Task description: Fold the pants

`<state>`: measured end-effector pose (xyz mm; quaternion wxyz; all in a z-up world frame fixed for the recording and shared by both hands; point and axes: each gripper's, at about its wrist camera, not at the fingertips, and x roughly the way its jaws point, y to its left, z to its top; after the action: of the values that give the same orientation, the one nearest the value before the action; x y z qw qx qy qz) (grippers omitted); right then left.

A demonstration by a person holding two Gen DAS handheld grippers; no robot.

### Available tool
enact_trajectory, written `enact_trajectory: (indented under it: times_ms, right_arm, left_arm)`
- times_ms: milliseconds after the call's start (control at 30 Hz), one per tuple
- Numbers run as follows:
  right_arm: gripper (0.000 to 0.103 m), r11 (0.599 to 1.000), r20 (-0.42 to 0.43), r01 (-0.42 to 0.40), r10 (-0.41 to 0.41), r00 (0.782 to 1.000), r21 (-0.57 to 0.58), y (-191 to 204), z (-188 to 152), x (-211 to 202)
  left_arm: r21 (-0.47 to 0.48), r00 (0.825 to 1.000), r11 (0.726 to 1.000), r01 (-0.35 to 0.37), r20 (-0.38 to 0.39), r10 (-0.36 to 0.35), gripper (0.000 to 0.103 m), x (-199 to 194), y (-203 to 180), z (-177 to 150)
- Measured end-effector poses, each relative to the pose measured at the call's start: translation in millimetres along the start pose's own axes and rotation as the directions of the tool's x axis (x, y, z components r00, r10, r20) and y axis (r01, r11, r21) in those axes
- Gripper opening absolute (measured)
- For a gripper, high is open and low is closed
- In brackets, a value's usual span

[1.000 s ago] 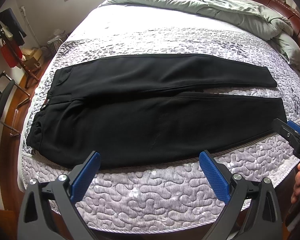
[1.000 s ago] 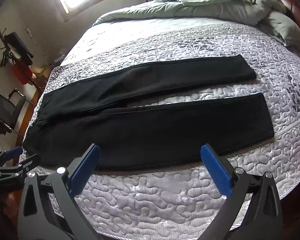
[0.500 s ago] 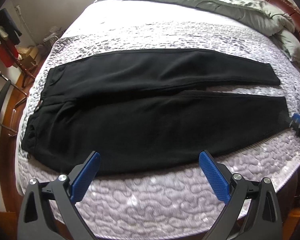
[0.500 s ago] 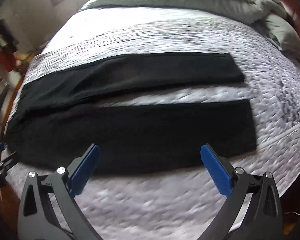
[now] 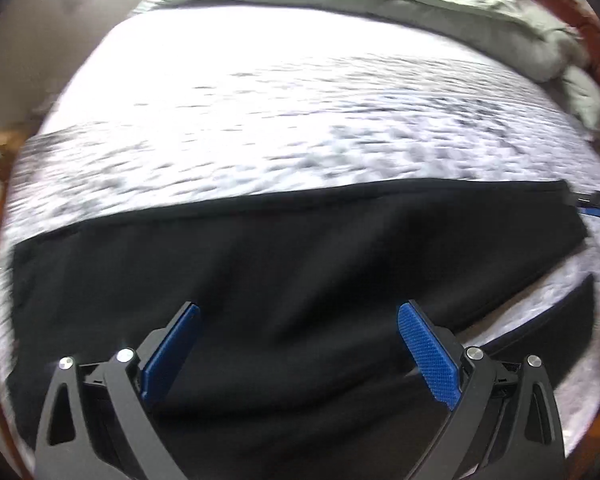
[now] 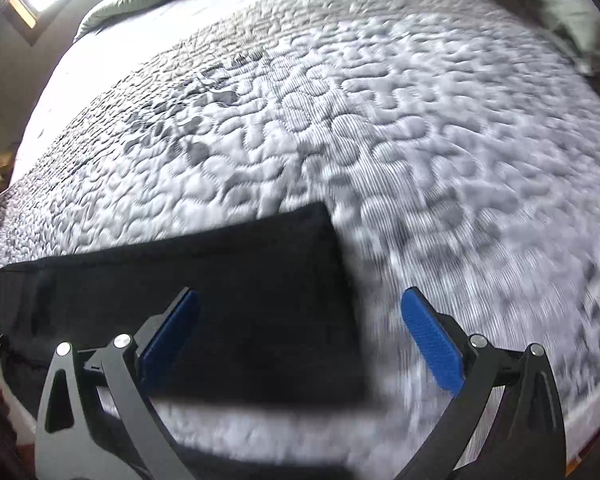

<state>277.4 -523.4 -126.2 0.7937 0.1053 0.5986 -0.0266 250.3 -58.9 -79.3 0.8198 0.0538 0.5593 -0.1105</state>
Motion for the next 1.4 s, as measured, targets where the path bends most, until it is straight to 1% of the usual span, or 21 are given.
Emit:
enact_trajectory:
  times_ms: [100, 133, 167, 200, 300, 467, 600, 667, 800, 833, 867, 967, 1000, 1033, 1067, 1100, 1133, 1200, 1267, 1300, 1400]
  right_arm:
    - [0.099, 0.999, -0.022, 0.012, -0.013, 1.0, -0.047, 0.5, 8.2, 16.5]
    - [0.092, 0.998, 0.0, 0.0, 0.0, 1.0, -0.067, 1.7, 9.6, 16.9]
    - [0.081, 0.996, 0.016, -0.016, 0.018, 1.0, -0.086, 3.7, 9.5, 14.9]
    - [0.056, 0.992, 0.022, -0.053, 0.056, 0.998, -0.118, 7.8, 8.4, 11.3]
    - [0.008, 0.981, 0.034, -0.031, 0.038, 0.999, -0.193, 15.0, 2.3, -1.0]
    - [0.008, 0.959, 0.099, -0.138, 0.167, 0.981, -0.249, 10.5, -12.4, -43.9]
    - [0.007, 0.942, 0.181, -0.203, 0.256, 0.95, -0.269, 0.5, -15.6, -87.1]
    - [0.007, 0.929, 0.227, -0.215, 0.289, 0.93, -0.302, 5.1, -15.1, -106.9]
    - [0.007, 0.906, 0.288, -0.237, 0.345, 0.893, -0.351, 13.3, -9.9, -130.6]
    - [0.007, 0.902, 0.299, -0.233, 0.349, 0.888, -0.362, 15.1, -10.5, -135.2]
    - [0.007, 0.901, 0.305, -0.23, 0.35, 0.885, -0.367, 16.7, -9.3, -137.2]
    - [0.007, 0.897, 0.316, -0.243, 0.367, 0.875, -0.37, 15.6, -11.4, -144.2]
    - [0.007, 0.896, 0.319, -0.241, 0.367, 0.874, -0.372, 15.6, -11.5, -145.1]
    - [0.007, 0.897, 0.323, -0.24, 0.367, 0.872, -0.371, 14.3, -12.8, -146.9]
    - [0.007, 0.898, 0.327, -0.241, 0.368, 0.871, -0.368, 13.7, -13.6, -148.4]
    - [0.007, 0.899, 0.332, -0.241, 0.368, 0.869, -0.366, 13.2, -14.8, -148.9]
    - [0.007, 0.9, 0.336, -0.241, 0.367, 0.867, -0.362, 12.5, -16.0, -149.7]
    - [0.007, 0.907, 0.34, -0.224, 0.349, 0.873, -0.356, 13.9, -20.9, -148.8]
    - [0.007, 0.917, 0.349, -0.183, 0.311, 0.884, -0.355, 16.9, -28.7, -145.9]
    - [0.007, 0.923, 0.36, -0.165, 0.294, 0.885, -0.349, 16.9, -34.6, -145.1]
    - [0.007, 0.932, 0.388, -0.103, 0.243, 0.889, -0.346, 17.6, -56.6, -141.5]
  left_arm:
    - [0.028, 1.0, 1.0, -0.003, 0.002, 0.003, 0.099, 19.6, -10.8, 23.9]
    - [0.056, 0.999, 0.998, -0.025, 0.021, 0.024, 0.099, 24.2, -16.0, 30.4]
    - [0.086, 0.998, 0.995, -0.045, 0.039, 0.042, 0.099, 25.1, -21.6, 36.4]
    - [0.13, 0.998, 0.99, -0.051, 0.036, 0.046, 0.099, 32.2, -28.0, 41.5]
    - [0.208, 1.0, 0.978, 0.017, -0.004, -0.016, 0.099, 49.4, -37.2, 52.8]
    - [0.319, 0.991, 0.938, 0.135, -0.035, -0.131, 0.099, 67.7, -52.0, 82.3]
    - [0.431, 0.959, 0.858, 0.281, -0.09, -0.269, 0.099, 75.0, -67.3, 96.4]
    - [0.447, 0.925, 0.81, 0.38, -0.163, -0.344, 0.099, 83.7, -76.6, 106.8]
    - [0.456, 0.885, 0.759, 0.465, -0.235, -0.401, 0.099, 94.6, -83.6, 115.0]
    - [0.447, 0.869, 0.745, 0.495, -0.259, -0.422, 0.099, 98.1, -85.7, 117.3]
    - [0.423, 0.831, 0.716, 0.556, -0.308, -0.463, 0.099, 102.5, -88.0, 118.9]
    - [0.379, 0.762, 0.665, 0.644, -0.397, -0.512, 0.098, 112.7, -88.8, 117.1]
    - [0.371, 0.753, 0.66, 0.653, -0.407, -0.517, 0.097, 111.5, -84.4, 113.7]
    - [0.369, 0.747, 0.655, 0.66, -0.412, -0.521, 0.086, 111.1, -83.7, 111.7]
    - [0.373, 0.748, 0.652, 0.66, -0.412, -0.521, 0.072, 108.7, -81.9, 109.1]
    - [0.385, 0.761, 0.66, 0.645, -0.401, -0.51, 0.036, 105.4, -79.3, 106.9]
    - [0.396, 0.779, 0.674, 0.624, -0.384, -0.496, 0.015, 102.3, -74.2, 104.8]
    - [0.387, 0.791, 0.691, 0.611, -0.341, -0.508, 0.01, 86.7, -61.4, 99.0]
    - [0.398, 0.818, 0.715, 0.574, -0.265, -0.51, 0.008, 67.0, -55.4, 93.6]
    - [0.423, 0.853, 0.743, 0.518, -0.187, -0.488, 0.008, 45.1, -53.7, 84.8]
    - [0.466, 0.921, 0.814, 0.345, -0.002, -0.39, 0.008, -10.0, -63.6, 47.5]
